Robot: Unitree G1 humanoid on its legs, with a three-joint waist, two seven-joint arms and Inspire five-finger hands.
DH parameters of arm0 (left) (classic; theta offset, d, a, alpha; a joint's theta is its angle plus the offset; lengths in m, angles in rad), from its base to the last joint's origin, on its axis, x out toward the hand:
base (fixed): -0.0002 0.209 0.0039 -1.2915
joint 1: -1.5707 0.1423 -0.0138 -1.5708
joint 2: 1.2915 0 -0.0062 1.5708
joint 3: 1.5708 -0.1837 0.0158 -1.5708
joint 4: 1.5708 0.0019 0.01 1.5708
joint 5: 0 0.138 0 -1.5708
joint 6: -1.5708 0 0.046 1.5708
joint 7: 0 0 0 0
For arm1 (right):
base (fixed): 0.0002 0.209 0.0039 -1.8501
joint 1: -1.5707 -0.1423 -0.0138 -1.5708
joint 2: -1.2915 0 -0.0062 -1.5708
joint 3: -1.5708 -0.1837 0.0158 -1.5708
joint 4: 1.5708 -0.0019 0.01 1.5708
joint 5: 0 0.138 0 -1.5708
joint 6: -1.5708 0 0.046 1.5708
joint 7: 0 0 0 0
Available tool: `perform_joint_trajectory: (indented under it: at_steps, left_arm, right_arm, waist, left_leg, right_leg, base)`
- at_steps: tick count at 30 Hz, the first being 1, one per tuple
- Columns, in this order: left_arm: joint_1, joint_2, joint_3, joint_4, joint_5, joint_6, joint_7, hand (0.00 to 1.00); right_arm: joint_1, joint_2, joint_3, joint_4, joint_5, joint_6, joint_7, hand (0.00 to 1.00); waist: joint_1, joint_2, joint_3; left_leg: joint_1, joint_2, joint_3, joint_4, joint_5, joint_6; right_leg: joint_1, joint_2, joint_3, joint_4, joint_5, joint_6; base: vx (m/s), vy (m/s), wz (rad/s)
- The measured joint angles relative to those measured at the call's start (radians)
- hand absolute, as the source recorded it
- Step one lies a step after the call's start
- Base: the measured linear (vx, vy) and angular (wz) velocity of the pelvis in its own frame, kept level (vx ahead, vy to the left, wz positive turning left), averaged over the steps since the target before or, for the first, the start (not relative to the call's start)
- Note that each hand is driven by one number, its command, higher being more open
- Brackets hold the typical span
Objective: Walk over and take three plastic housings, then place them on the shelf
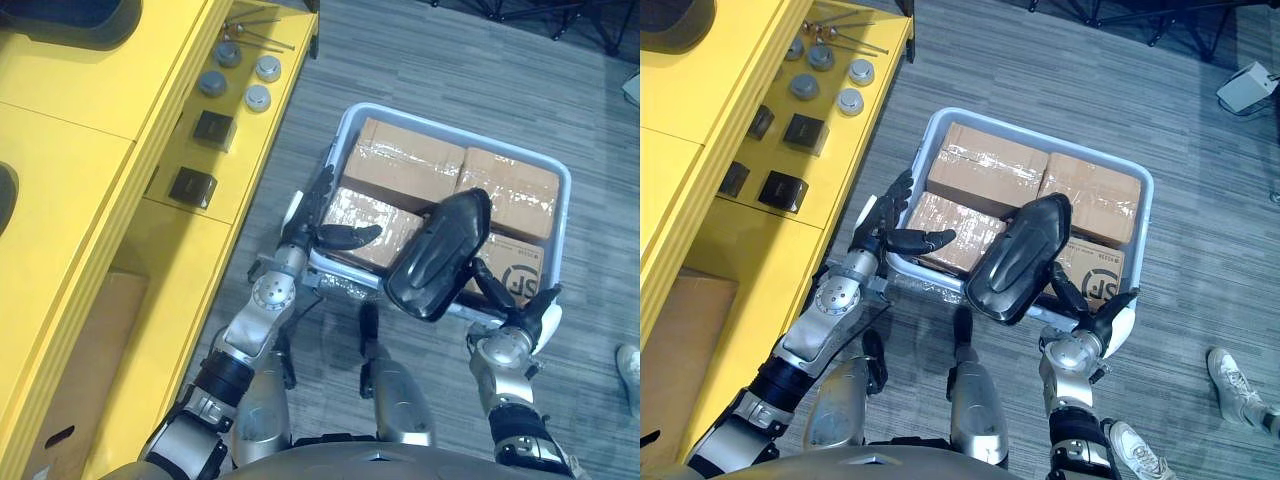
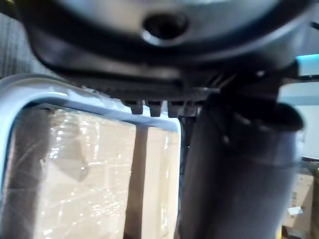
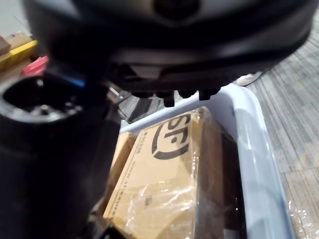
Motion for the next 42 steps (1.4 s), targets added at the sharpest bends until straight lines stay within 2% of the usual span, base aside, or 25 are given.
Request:
perform_joint_trajectory:
  at_steps: [8,18,19,24,26,34,37,42]
  left_arm:
    - [-0.006,-0.001,-0.009,0.027,0.000,0.002,-0.029,1.00]
    - [-0.015,-0.013,-0.014,0.075,-0.002,0.007,-0.031,1.00]
    - [-0.015,-0.013,-0.018,0.076,-0.001,0.012,-0.035,1.00]
    - [-0.015,-0.013,-0.024,0.082,-0.002,0.013,-0.040,1.00]
    - [-0.015,-0.013,-0.025,0.082,-0.004,0.013,-0.039,1.00]
    - [-0.014,-0.011,-0.038,0.082,-0.007,0.006,-0.029,1.00]
    - [-0.012,-0.011,-0.035,0.081,-0.024,-0.002,-0.019,1.00]
    - [0.003,-0.011,-0.025,0.073,-0.056,-0.006,-0.006,1.00]
  right_arm:
    - [-0.089,-0.047,0.009,0.044,-0.009,0.074,0.082,1.00]
    - [-0.138,-0.097,0.054,0.121,-0.125,0.118,0.132,1.00]
    - [-0.149,-0.105,0.063,0.129,-0.136,0.125,0.136,0.00]
    - [-0.164,-0.141,0.086,0.161,-0.234,0.157,0.142,0.00]
    - [-0.166,-0.184,0.089,0.172,-0.283,0.163,0.142,0.00]
    - [-0.192,-0.271,0.103,0.214,-0.283,0.195,0.147,0.00]
    - [-0.183,-0.271,0.134,0.214,-0.272,0.188,0.185,0.00]
    - [-0.185,-0.241,0.130,0.209,-0.271,0.171,0.186,0.00]
  waist:
    - [0.000,0.002,0.001]
    - [-0.005,0.006,0.004]
    - [-0.009,0.009,0.007]
    - [-0.020,0.013,0.010]
    - [-0.024,0.014,0.010]
    - [-0.025,0.033,0.021]
    - [-0.025,0.040,0.024]
    - [-0.023,0.043,0.023]
  left_leg:
    - [-0.007,-0.006,-0.001,-0.002,0.004,0.003]
    - [-0.030,-0.014,-0.010,-0.001,0.014,0.012]
    - [-0.030,-0.018,-0.013,0.000,0.016,0.014]
    - [-0.033,-0.023,-0.018,0.001,0.017,0.016]
    - [-0.035,-0.023,-0.021,0.003,0.017,0.016]
    - [-0.036,-0.021,-0.037,-0.005,0.030,0.011]
    - [-0.036,-0.021,-0.038,-0.009,0.032,0.012]
    - [-0.035,-0.022,-0.040,-0.010,0.033,0.012]
  right_leg:
    - [-0.010,-0.003,-0.001,-0.001,0.000,0.000]
    - [-0.033,-0.011,-0.008,0.015,-0.002,-0.003]
    - [-0.033,-0.014,-0.009,0.017,-0.001,-0.002]
    - [-0.033,-0.020,-0.013,0.021,-0.001,-0.002]
    - [-0.033,-0.020,-0.018,0.022,-0.001,-0.003]
    - [-0.031,-0.014,-0.032,0.018,-0.001,-0.004]
    - [-0.031,-0.014,-0.032,0.016,-0.001,-0.004]
    - [-0.028,-0.014,-0.032,0.016,-0.001,-0.004]
  base:
    - [-0.01,-0.007,0.00]
    - [-0.05,-0.016,0.03]
    - [-0.06,-0.010,0.06]
    - [-0.06,0.000,0.04]
    - [-0.05,-0.010,0.03]
    - [-0.03,-0.025,0.04]
    - [0.00,0.000,0.00]
    - [-0.03,-0.007,0.02]
